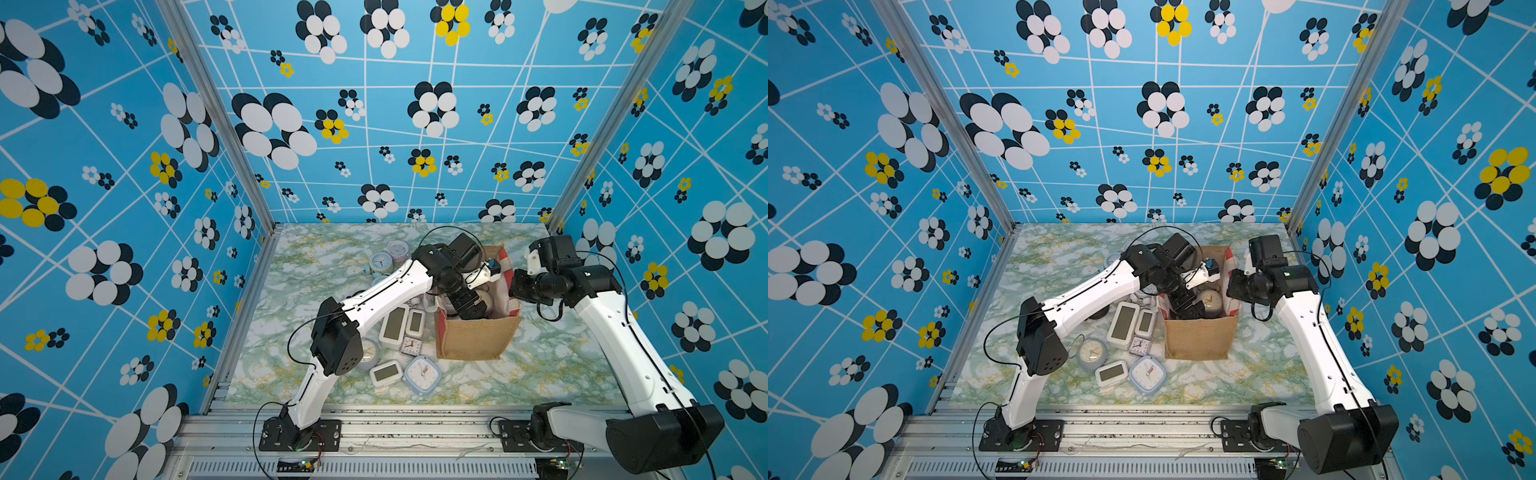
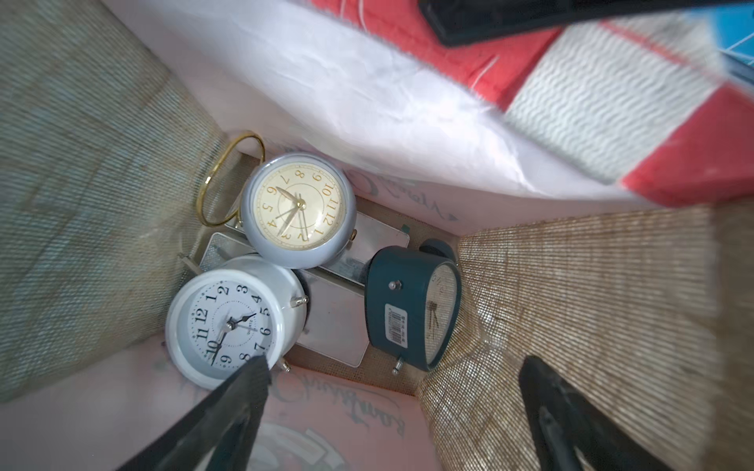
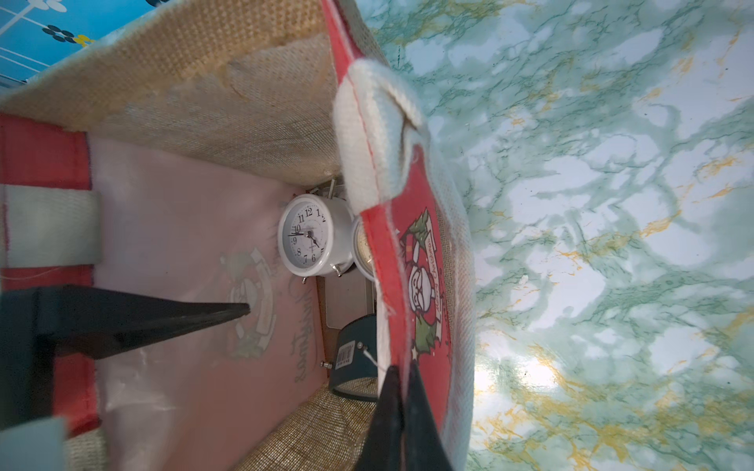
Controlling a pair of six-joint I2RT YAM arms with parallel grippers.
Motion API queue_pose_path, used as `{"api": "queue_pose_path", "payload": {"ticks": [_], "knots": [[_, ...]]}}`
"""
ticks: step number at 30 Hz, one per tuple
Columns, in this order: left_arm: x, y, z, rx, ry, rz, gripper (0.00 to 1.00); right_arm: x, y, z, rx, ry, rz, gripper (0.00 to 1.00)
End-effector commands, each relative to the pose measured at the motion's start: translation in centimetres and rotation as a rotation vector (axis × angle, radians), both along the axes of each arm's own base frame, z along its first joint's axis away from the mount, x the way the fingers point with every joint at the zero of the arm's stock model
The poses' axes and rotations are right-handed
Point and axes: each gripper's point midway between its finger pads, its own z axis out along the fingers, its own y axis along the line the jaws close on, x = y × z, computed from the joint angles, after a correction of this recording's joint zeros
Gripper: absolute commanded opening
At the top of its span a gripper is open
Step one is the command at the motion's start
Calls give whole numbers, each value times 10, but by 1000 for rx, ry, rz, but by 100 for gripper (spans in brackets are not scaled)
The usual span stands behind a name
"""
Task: Put the alarm clock into the canvas bag
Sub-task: Place the alarm at the canvas bag, then pick up the alarm from the center of the board.
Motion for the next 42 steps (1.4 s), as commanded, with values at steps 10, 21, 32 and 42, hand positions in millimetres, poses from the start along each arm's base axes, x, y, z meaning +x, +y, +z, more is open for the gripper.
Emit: {"api": "queue_pose_path", "payload": {"ticks": [10,21,32,42], "knots": [[-8,29,80,-277,147,284,93,0,-3,-2,-14,2,3,0],[-26,86,95,-533,405,697,91,1,11,6,48,-21,58,0],[-78,176,34,-525,611,1087,81,4,19,11,77,-42,98,0],[-127,172,-49,-489,865,1184,80,6,22,11,87,-52,117,0]]}}
